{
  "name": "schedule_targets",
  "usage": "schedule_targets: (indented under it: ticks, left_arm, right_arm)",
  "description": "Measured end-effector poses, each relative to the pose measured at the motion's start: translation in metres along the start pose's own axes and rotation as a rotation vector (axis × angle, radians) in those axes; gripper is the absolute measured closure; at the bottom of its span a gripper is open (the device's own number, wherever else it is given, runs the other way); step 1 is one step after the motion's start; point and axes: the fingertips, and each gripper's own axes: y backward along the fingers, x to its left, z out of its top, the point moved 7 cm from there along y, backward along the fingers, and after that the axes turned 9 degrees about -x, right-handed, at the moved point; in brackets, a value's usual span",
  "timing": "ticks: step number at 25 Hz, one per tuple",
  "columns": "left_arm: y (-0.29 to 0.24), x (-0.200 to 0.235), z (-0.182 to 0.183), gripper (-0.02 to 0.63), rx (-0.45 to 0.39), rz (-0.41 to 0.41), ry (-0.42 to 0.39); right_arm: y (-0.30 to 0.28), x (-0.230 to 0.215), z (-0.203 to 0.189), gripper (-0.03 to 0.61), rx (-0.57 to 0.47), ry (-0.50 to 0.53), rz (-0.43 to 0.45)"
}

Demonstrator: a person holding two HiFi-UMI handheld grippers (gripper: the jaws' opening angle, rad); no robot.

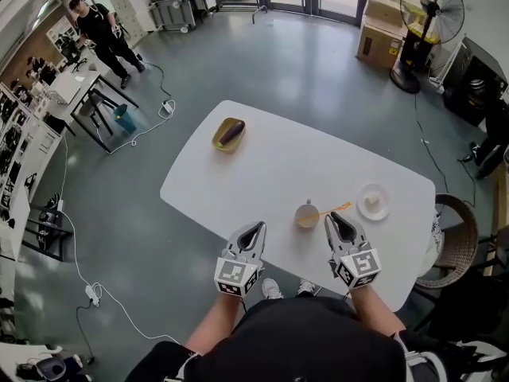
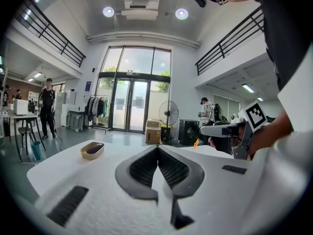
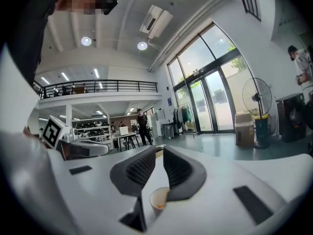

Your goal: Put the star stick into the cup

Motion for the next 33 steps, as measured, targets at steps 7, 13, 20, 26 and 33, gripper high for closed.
schedule_targets:
  ticks: [7,13,20,26,33]
  left_arm:
    - [-0.013,0.002,0.011,0.606,-0.047,0.018,0.006]
    - [-0.014,-0.001,0.016,0.606,-0.053,0.000,0.001]
    - [-0.017,0.000,0.015,0.606,-0.045,-0.011,0.001]
    - [-0.016,0.001,0.014,0.606,-0.048,-0.019,0.003]
    - [-0.015,0.001,0.014,0.606,-0.041,-0.026,0.008]
  right_arm:
    - [-0.002,0.000,0.041,0.574,-0.115,-0.014,0.037]
    - [-0.002,0.004,0.054,0.575,-0.120,0.100,0.034]
    - [-0.005,0.007,0.055,0.574,-0.119,0.140,0.036]
    - [-0.006,0.011,0.056,0.574,-0.129,0.157,0.028]
    - [-0.003,0.006,0.051,0.574,-0.108,0.154,-0.014]
